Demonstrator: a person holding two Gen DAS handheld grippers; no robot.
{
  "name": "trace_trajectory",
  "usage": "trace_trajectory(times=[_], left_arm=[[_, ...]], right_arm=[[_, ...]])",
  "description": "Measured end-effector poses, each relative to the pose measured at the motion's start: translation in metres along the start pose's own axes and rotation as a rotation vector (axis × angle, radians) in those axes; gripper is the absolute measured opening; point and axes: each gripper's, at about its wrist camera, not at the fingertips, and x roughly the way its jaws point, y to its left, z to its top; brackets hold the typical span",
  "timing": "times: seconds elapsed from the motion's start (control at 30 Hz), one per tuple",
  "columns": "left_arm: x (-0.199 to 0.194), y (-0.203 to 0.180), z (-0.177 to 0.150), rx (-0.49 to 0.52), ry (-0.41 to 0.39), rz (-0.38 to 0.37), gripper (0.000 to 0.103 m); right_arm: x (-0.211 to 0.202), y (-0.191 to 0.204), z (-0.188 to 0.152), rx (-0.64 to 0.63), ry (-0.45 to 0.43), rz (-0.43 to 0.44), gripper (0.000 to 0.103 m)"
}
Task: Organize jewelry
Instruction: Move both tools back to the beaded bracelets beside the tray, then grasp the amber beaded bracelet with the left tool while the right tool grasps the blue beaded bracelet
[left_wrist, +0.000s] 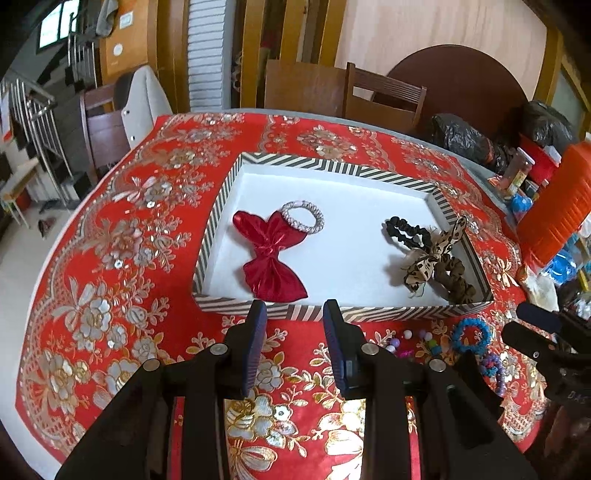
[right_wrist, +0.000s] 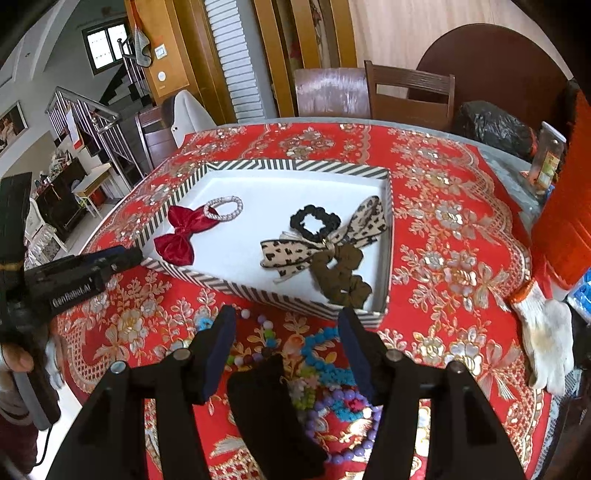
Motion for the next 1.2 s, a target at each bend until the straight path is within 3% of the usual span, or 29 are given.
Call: trace_trajectory(times=[0.2, 0.43, 0.57, 0.8, 0.93, 1.07, 1.1, 1.13, 1.17, 1.2], left_arm=[[0.003, 0.006, -0.009, -0.027, 0.066, -0.087, 0.030], [0.017, -0.013, -0.027, 0.018, 0.186, -0.216, 0.031], [0.030, -0.034, -0.040, 0.086, 0.229, -0.213, 0.031], [0.049, -0.053, -0.047, 0.143, 0.232, -0.158, 0.031], [0.053, -0.057, -0.047, 0.153, 0.223, -0.145, 0.031], [0.055, -0.060, -0.046, 0.159, 0.206, -0.135, 0.031], [0.055, -0.059, -0.046, 0.163, 0.202, -0.135, 0.031], [0.056, -0.060, -0.046, 0.169, 0.197, -0.136, 0.031], [0.056, -0.060, -0.046, 0.173, 0.192, -0.141, 0.025], [0.057, -0.060, -0.046, 0.173, 0.190, -0.146, 0.013]], right_arm=[[-0.001, -0.018, -0.014, 0.024, 0.041, 0.005, 0.060], [0.003, -0.052, -0.028, 0.097, 0.079, -0.041, 0.060], [0.005, -0.064, -0.031, 0.115, 0.099, -0.062, 0.060], [0.021, -0.071, -0.034, 0.105, 0.136, -0.051, 0.058], [0.039, -0.069, -0.026, 0.045, 0.155, -0.098, 0.051], [0.060, -0.070, -0.021, 0.012, 0.181, -0.108, 0.032], [0.064, -0.070, -0.021, 0.008, 0.181, -0.111, 0.032], [0.063, -0.067, -0.021, -0.013, 0.148, -0.112, 0.027], [0.064, -0.066, -0.021, -0.024, 0.150, -0.115, 0.019], [0.063, -0.064, -0.021, -0.033, 0.140, -0.125, 0.015]])
